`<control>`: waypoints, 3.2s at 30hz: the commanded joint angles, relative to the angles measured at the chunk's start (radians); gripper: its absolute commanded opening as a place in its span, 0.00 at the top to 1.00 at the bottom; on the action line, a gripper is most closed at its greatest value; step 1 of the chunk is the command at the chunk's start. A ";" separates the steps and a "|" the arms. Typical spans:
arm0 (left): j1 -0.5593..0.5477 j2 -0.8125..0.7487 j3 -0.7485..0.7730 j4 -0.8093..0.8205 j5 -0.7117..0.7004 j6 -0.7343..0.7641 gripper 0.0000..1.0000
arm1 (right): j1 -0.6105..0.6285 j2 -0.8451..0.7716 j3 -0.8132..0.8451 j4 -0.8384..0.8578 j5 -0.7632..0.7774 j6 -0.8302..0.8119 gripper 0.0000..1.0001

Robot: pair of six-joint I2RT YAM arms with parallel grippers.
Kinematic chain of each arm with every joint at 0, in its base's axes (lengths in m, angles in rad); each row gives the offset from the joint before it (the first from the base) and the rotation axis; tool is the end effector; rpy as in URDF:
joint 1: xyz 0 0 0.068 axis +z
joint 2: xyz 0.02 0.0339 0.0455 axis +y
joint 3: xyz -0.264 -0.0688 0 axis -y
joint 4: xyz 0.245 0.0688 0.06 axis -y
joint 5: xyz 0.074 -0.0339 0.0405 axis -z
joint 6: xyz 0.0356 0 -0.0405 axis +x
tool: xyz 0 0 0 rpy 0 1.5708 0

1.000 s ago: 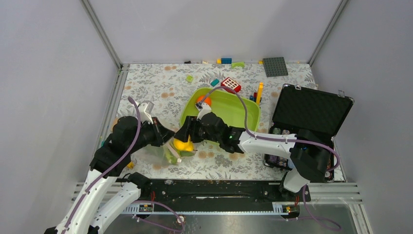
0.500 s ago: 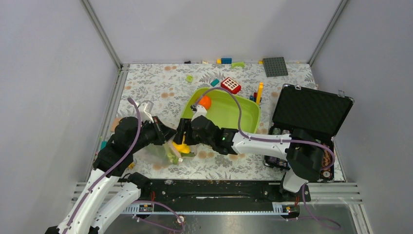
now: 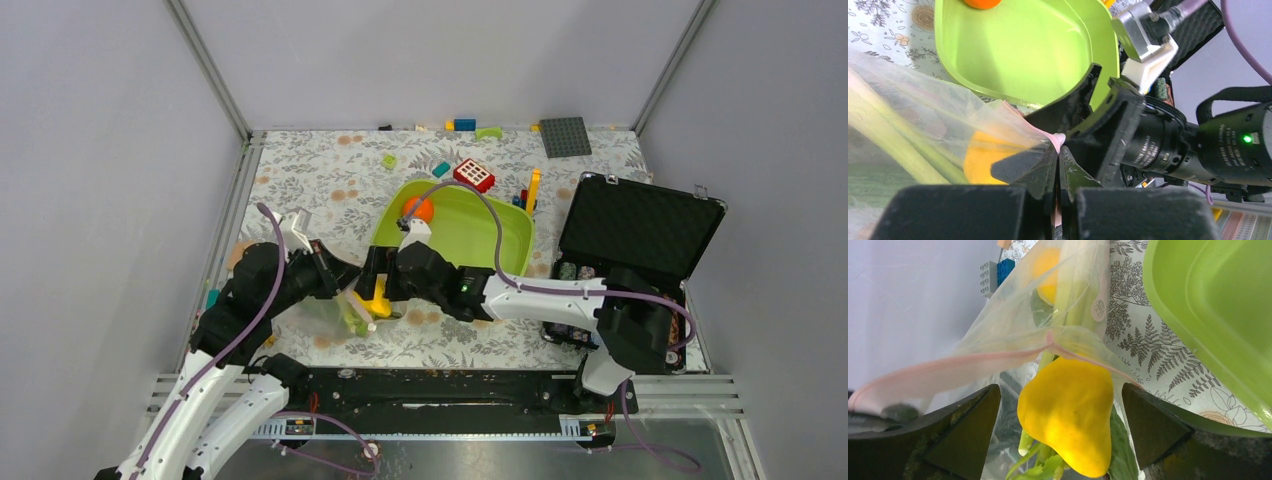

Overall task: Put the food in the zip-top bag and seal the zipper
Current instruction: Place the fake fruit in the zipper food storage bag, then pick up the fake fruit from the bin.

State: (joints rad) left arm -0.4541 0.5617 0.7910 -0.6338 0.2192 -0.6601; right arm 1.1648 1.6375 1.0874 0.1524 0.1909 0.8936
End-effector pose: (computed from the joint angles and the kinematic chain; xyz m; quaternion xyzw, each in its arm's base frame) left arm 0.1058 -0.0602 0.3254 -0.0254 0.8315 -0.3669 0.4163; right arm 0.1556 0.3449 0.2578 -0.0598 0.8286 0.4312 0.3520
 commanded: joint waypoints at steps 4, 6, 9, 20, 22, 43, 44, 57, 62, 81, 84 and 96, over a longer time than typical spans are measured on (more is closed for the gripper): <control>0.004 -0.019 0.001 0.079 -0.041 -0.009 1.00 | 0.010 -0.129 -0.053 0.074 -0.022 -0.100 0.00; 0.003 -0.017 0.006 0.073 -0.038 -0.005 1.00 | 0.010 -0.138 -0.068 0.075 -0.046 -0.139 0.00; 0.004 -0.015 0.015 0.065 -0.043 0.006 1.00 | 0.010 -0.134 -0.092 0.084 -0.103 -0.179 0.00; 0.003 -0.011 0.025 0.055 -0.041 0.016 1.00 | 0.014 -0.095 -0.091 0.053 -0.289 -0.298 0.25; 0.003 -0.006 0.020 0.063 -0.029 0.013 1.00 | 0.013 -0.069 -0.075 0.062 -0.300 -0.288 0.29; 0.004 -0.010 -0.008 0.093 0.054 0.000 1.00 | 0.014 0.168 0.066 0.405 -0.125 -0.193 0.34; 0.002 -0.013 -0.007 0.092 0.049 0.000 1.00 | 0.013 0.168 0.062 0.394 -0.122 -0.192 0.29; 0.003 -0.050 0.038 -0.007 -0.176 0.004 1.00 | 0.003 -0.210 -0.222 0.328 -0.085 -0.354 0.00; 0.004 -0.063 0.053 -0.025 -0.215 0.007 1.00 | -0.083 -0.340 -0.285 0.289 -0.097 -0.349 0.00; 0.003 -0.014 0.271 -0.003 -0.136 -0.006 1.00 | -0.323 -0.276 -0.087 -0.091 -0.226 -0.499 0.00; 0.003 -0.033 0.244 0.008 -0.165 -0.047 1.00 | -0.335 -0.265 -0.078 -0.138 -0.130 -0.503 0.00; 0.003 -0.003 0.291 -0.236 -0.602 -0.118 1.00 | -0.449 0.080 0.219 -0.278 -0.049 -0.404 0.00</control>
State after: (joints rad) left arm -0.4534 0.5522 1.0195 -0.8753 -0.2798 -0.7853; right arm 0.7441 1.5841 1.1675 -0.0872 0.0967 0.4656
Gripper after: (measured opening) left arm 0.010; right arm 0.994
